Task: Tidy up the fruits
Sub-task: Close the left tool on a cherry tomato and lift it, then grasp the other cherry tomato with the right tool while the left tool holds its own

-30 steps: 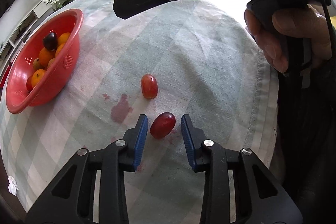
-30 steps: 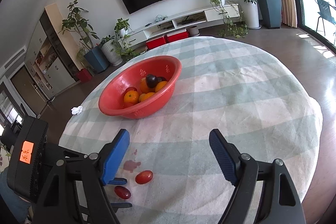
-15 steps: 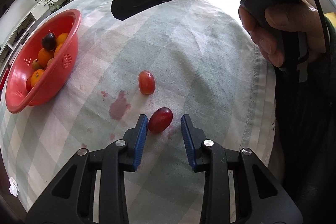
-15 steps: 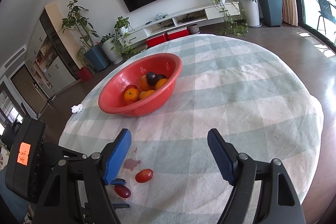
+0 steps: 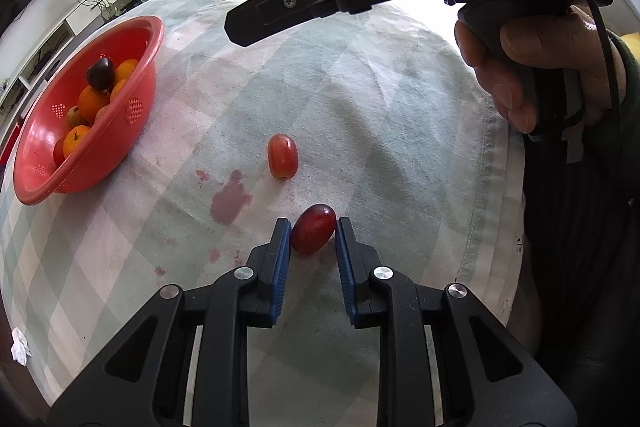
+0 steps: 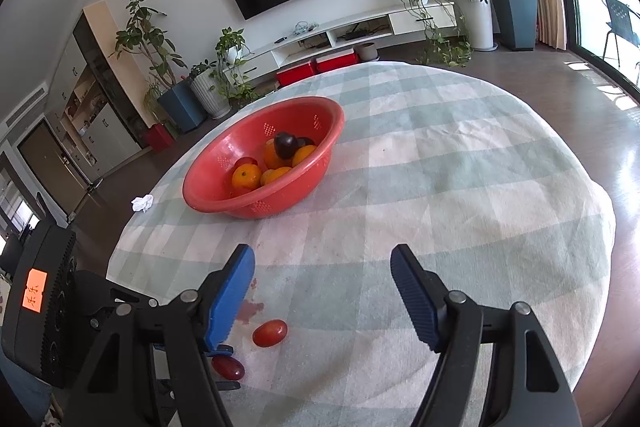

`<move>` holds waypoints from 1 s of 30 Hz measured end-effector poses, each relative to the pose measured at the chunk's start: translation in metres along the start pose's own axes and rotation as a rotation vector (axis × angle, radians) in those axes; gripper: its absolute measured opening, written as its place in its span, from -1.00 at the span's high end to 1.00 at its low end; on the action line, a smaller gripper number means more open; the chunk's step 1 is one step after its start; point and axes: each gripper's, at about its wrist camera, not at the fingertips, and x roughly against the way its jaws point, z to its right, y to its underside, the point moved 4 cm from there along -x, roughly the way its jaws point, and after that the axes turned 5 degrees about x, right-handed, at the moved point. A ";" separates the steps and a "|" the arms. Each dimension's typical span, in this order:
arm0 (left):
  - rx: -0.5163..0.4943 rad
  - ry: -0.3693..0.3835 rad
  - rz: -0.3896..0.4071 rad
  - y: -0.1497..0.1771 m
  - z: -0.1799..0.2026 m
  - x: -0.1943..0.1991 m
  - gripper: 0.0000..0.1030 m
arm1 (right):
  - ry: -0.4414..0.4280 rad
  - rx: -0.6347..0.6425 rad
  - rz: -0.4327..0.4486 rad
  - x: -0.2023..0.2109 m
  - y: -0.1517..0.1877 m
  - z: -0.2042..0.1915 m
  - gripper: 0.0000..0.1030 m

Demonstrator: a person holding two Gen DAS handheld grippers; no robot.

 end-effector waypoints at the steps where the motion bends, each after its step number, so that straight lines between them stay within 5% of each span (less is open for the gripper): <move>1: 0.010 -0.004 0.008 0.001 -0.002 0.002 0.59 | 0.002 0.002 -0.003 -0.001 0.000 0.000 -0.44; 8: 0.162 -0.041 0.114 0.020 -0.018 0.036 0.59 | 0.020 0.080 -0.057 -0.009 0.007 -0.013 -0.43; 19: 0.515 -0.107 0.300 0.067 -0.058 0.074 0.59 | 0.049 0.238 -0.226 -0.022 0.052 -0.062 -0.10; 30: 0.567 -0.079 0.377 0.075 -0.058 0.085 0.59 | 0.078 0.297 -0.261 -0.040 0.052 -0.082 0.09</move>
